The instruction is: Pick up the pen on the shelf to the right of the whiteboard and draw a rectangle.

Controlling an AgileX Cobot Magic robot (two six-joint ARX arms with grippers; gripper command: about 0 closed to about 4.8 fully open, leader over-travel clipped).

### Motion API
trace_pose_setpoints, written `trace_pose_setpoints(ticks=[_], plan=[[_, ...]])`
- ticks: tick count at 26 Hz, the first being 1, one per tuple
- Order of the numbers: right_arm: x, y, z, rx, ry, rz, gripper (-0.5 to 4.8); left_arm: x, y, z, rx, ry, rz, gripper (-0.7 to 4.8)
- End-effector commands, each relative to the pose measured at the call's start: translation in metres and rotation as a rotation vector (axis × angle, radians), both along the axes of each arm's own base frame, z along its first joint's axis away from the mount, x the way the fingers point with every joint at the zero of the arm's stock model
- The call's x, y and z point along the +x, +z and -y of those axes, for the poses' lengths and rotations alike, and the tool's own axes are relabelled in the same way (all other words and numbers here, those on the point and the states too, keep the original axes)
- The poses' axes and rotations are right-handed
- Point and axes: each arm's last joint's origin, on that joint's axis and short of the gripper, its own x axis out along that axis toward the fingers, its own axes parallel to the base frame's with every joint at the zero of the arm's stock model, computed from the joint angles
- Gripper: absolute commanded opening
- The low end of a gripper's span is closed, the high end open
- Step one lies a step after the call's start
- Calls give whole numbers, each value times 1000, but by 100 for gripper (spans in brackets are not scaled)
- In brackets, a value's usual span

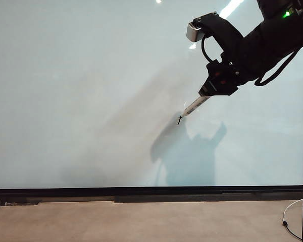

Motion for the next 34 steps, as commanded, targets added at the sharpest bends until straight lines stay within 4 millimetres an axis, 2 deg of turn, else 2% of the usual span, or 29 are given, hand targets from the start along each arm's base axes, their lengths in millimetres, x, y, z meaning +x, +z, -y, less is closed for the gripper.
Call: trace_pose_setpoints(ticks=[1, 34], plan=[[1, 11, 0, 23, -17, 56, -3, 0, 2, 0, 2, 1, 14, -4], [-15, 43, 6, 74, -11, 163, -3, 0, 2, 0, 2, 1, 14, -4]])
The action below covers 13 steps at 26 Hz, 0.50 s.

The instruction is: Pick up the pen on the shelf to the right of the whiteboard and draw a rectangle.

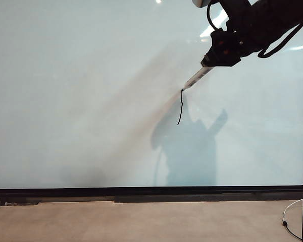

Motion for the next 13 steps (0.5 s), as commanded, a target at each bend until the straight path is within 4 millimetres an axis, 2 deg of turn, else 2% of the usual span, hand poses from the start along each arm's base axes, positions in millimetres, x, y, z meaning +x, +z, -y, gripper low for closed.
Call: trace_pose_setpoints(ticks=[1, 13], plan=[[-1, 10, 1, 24, -10, 51, -3, 0, 2, 0, 2, 1, 14, -4], [-7, 9, 0, 24, 0, 3, -3, 0, 2, 0, 2, 1, 14, -5]])
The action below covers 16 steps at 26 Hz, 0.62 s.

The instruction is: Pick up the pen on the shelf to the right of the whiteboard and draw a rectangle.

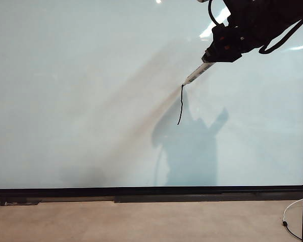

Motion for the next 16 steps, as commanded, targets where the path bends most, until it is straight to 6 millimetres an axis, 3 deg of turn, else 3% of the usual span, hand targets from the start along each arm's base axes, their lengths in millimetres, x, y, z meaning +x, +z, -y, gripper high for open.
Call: trace_pose_setpoints(ticks=[1, 5, 9, 13, 16], plan=[[-7, 4, -2, 6, 8, -24, -3, 0, 2, 0, 2, 1, 14, -5], [-24, 5, -5, 49, 38, -62, -4, 0, 2, 0, 2, 1, 14, -4], [-29, 1, -3, 163, 25, -74, -4, 0, 2, 0, 2, 1, 14, -5], [-36, -14, 6, 445, 12, -46, -4, 0, 2, 0, 2, 1, 14, -5], [-37, -20, 11, 529, 8, -41, -4, 0, 2, 0, 2, 1, 14, -5]])
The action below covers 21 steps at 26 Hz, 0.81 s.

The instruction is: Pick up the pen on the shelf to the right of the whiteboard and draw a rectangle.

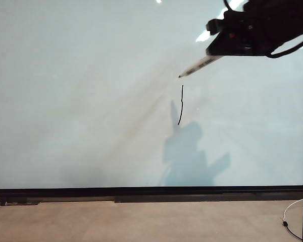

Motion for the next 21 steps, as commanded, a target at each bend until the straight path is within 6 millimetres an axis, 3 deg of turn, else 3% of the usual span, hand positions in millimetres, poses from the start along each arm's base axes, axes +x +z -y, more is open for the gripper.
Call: trace_pose_setpoints(ticks=[1, 12, 21], plan=[[1, 1, 5, 137, -1, 30, -3, 0, 2, 0, 2, 1, 14, -4], [27, -23, 14, 192, 71, -40, -3, 0, 2, 0, 2, 1, 14, -5], [36, -27, 30, 189, 111, -34, -3, 0, 2, 0, 2, 1, 14, -4]])
